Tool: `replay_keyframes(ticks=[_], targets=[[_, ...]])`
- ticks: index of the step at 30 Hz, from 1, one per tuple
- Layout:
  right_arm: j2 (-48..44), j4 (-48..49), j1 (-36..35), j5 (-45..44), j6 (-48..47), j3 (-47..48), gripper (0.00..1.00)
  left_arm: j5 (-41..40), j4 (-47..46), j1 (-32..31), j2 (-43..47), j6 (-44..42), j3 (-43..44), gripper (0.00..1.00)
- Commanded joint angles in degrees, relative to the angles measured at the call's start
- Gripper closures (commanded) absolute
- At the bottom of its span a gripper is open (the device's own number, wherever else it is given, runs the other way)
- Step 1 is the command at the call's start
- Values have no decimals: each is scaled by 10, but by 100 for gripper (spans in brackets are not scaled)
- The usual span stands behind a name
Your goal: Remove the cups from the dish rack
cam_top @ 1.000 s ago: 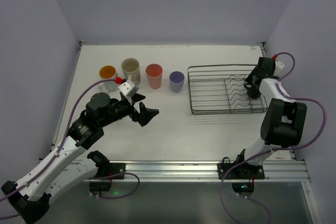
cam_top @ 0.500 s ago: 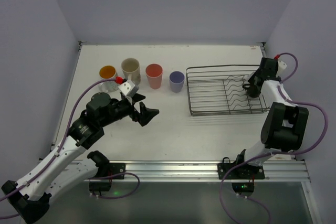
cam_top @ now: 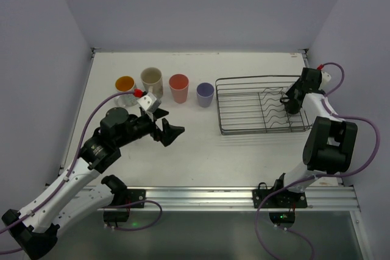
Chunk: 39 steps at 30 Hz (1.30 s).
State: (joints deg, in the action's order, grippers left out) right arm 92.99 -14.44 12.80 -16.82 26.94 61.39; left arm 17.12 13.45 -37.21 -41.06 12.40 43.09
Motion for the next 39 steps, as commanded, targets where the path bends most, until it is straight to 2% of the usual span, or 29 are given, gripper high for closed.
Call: replay_keyframes(ticks=[1, 3, 4, 6, 11, 15, 24, 29, 34, 39], targets=[[13, 5, -2, 14, 10, 11, 41, -8, 0, -2, -2, -8, -3, 0], [8, 5, -2, 12, 10, 13, 51, -8, 0, -2, -3, -8, -3, 0], [3, 5, -2, 11, 10, 13, 61, -10, 1, -2, -3, -9, -3, 0], [-19, 10, -2, 9, 9, 11, 72, -8, 0, -1, -8, -8, -2, 0], [-70, 15, -2, 7, 2, 4, 84, -7, -4, -2, -17, -6, 2, 0], [-112, 22, -2, 17, 5, -10, 90, 0, -6, -1, -27, -2, 6, 0], [-141, 26, -2, 56, 24, -32, 93, 18, -22, -1, -48, 21, 10, 0], [-191, 26, -2, 93, 38, -45, 95, 48, -40, -1, -74, 53, 25, 0], [-224, 34, -2, 123, 46, -61, 95, 77, -94, -2, -109, 111, 32, 0], [-207, 29, -2, 122, 43, -56, 97, 106, -164, -4, -151, 150, 33, 0]])
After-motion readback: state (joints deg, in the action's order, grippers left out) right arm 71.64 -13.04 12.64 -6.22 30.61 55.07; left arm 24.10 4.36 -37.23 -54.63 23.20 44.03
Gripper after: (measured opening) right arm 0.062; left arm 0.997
